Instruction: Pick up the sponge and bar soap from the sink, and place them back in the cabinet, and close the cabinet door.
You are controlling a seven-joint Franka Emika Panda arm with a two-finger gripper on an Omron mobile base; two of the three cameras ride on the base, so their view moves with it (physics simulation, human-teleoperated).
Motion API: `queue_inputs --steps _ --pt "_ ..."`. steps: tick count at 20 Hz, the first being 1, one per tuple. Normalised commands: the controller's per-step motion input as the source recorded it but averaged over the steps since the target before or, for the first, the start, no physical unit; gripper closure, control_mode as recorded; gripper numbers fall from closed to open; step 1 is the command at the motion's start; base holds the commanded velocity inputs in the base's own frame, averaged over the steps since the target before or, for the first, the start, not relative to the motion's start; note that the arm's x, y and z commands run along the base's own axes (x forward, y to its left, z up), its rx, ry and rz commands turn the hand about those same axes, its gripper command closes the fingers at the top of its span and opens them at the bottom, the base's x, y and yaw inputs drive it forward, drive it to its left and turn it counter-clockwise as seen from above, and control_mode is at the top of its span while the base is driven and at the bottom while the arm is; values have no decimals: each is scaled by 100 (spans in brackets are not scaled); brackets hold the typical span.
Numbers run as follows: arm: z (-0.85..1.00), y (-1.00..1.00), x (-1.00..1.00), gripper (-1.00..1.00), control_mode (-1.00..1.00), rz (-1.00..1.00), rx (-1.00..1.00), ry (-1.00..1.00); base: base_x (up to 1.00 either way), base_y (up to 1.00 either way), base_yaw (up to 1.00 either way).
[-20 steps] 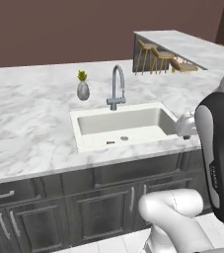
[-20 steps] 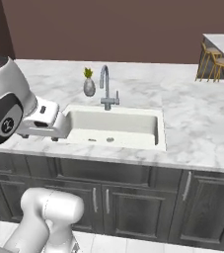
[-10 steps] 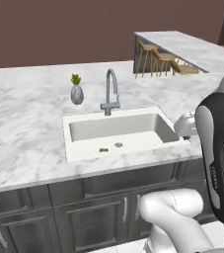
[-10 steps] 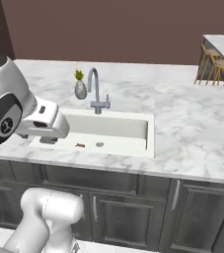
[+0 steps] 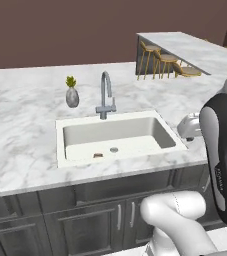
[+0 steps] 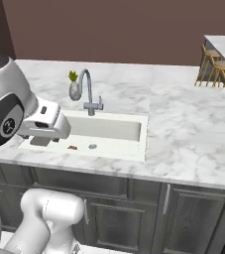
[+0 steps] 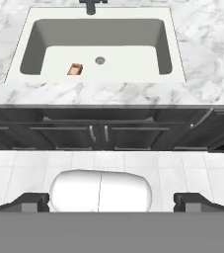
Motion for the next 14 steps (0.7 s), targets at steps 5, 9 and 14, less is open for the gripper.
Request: queue_inputs --steps 5,9,14 --pt "0 0 0 -100 100 0 0 0 0 43 0" --pt "0 0 0 -100 100 0 0 0 0 66 -5" --pt "0 0 0 -100 100 0 0 0 5 64 -3"
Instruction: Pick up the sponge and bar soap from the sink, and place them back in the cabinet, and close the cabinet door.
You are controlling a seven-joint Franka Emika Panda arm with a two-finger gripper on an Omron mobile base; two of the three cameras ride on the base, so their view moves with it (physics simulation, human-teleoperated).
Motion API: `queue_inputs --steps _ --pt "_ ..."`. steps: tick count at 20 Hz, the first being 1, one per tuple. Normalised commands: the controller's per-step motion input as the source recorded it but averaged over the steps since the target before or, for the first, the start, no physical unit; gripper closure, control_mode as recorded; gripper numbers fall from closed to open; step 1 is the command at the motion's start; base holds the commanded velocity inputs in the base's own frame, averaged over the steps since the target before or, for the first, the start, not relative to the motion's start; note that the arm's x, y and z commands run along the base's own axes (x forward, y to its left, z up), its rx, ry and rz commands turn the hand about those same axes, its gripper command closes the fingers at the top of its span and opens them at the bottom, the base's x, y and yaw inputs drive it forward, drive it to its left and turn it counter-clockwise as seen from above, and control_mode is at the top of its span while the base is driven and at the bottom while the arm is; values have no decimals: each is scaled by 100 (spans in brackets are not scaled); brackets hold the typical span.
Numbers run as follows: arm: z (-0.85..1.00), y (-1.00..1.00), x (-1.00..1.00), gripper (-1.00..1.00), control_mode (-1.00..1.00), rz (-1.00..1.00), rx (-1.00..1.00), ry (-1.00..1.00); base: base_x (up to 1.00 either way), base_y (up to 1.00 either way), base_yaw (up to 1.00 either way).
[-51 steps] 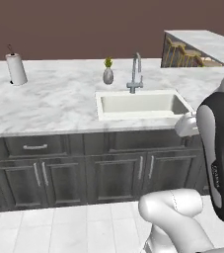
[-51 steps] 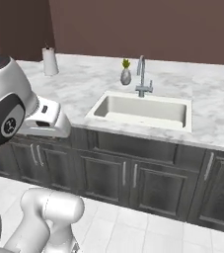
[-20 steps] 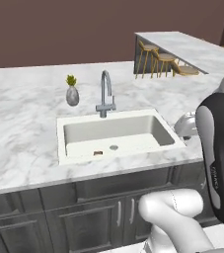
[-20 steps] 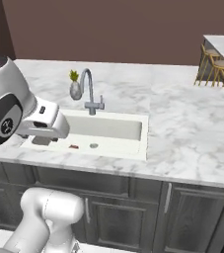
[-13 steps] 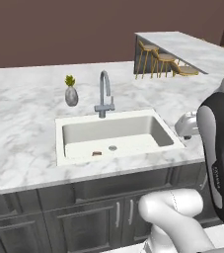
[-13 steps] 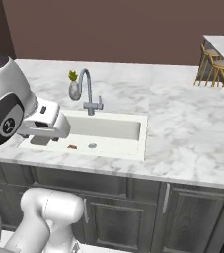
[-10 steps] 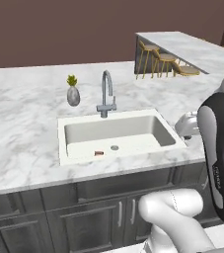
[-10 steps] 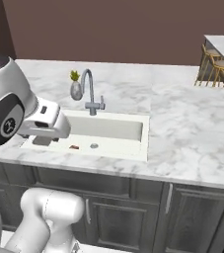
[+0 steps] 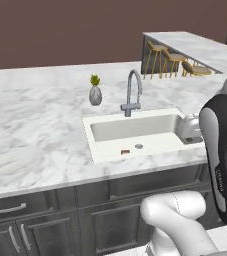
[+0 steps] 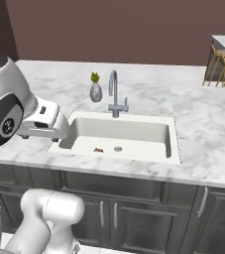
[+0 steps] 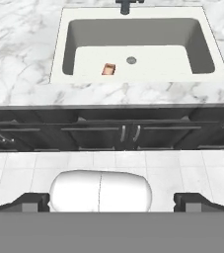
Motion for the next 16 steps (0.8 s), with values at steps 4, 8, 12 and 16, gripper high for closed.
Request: queue_inputs --steps 4,8,12,16 --pt "0 0 0 -100 100 0 0 0 31 35 -1" --pt "0 0 0 -100 100 0 0 0 58 6 0" --pt "0 0 0 -100 100 0 0 0 53 9 0" --pt "0 0 0 -100 100 0 0 0 20 26 0"
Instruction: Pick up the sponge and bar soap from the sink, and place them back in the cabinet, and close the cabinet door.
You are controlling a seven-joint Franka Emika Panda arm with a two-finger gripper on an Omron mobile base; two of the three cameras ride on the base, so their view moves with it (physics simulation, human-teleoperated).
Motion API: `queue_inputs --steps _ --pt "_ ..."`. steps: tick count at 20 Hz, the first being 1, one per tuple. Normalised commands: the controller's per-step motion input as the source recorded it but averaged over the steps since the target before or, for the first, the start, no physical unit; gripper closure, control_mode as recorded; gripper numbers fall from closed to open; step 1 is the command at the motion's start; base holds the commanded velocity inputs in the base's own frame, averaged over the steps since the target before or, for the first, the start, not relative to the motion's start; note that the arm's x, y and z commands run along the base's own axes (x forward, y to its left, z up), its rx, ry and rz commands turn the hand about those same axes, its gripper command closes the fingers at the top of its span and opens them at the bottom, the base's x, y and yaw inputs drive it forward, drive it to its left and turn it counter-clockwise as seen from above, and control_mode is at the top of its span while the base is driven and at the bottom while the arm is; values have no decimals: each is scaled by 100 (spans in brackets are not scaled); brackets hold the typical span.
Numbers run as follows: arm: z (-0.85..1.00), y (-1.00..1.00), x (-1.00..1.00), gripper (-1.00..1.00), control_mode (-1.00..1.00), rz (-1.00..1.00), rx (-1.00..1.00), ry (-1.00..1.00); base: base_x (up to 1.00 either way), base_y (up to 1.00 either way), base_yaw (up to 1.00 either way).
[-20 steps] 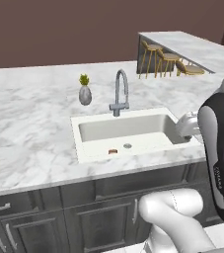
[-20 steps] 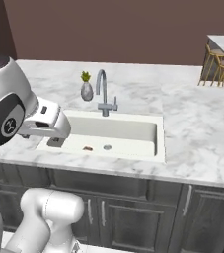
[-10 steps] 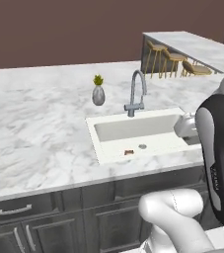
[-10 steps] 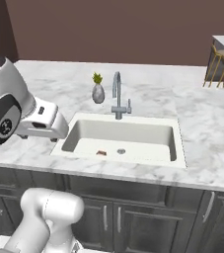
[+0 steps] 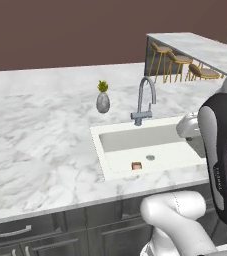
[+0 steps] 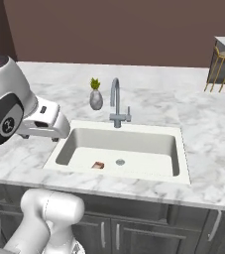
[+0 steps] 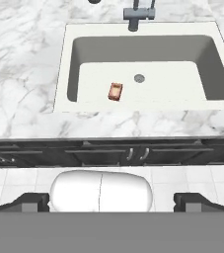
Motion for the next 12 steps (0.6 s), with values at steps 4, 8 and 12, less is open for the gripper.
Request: queue_inputs --steps 4,8,12 --pt "0 0 0 -100 100 0 0 0 6 19 0" --pt "0 0 0 -100 100 0 0 0 19 30 0" --pt "0 0 0 -100 100 0 0 0 25 35 0"
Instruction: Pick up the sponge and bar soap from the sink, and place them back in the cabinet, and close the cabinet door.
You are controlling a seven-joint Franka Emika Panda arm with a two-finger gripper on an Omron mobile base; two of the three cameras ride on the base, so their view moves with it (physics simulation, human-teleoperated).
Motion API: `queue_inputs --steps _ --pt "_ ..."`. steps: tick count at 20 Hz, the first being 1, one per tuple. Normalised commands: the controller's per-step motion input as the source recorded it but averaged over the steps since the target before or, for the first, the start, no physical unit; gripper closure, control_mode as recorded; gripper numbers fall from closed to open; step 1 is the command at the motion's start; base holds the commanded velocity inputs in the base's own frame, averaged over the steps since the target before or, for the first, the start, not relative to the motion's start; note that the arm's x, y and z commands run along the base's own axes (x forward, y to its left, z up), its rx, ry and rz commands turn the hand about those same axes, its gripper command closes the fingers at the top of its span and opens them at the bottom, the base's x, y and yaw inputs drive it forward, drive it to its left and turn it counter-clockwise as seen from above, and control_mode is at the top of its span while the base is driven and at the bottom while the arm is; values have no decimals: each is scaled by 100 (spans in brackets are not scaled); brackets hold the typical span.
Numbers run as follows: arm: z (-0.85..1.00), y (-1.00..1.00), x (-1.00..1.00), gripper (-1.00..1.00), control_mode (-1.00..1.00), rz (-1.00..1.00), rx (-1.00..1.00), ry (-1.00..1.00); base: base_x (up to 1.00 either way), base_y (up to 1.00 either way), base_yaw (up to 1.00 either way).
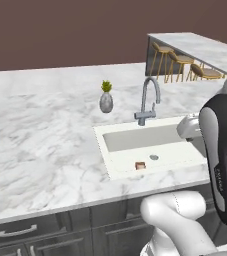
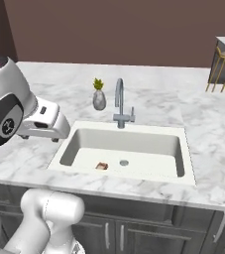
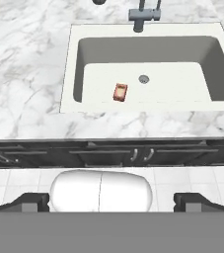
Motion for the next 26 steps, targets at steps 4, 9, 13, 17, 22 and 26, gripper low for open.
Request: queue_inputs --steps 4,9,13,17,22,26 --pt "0 0 0 -100 100 0 0 0 35 23 0" --pt "0 0 0 -100 100 0 0 0 43 4 0" --pt "0 2 47 -100 -100 0 0 0 0 0 0" --pt "0 0 45 -100 -100 0 0 0 0 0 0" --pt "-3 0 57 -100 -100 0 0 0 0 0 0" --pt "-15 0 43 -100 -100 0 0 0 0 0 0"
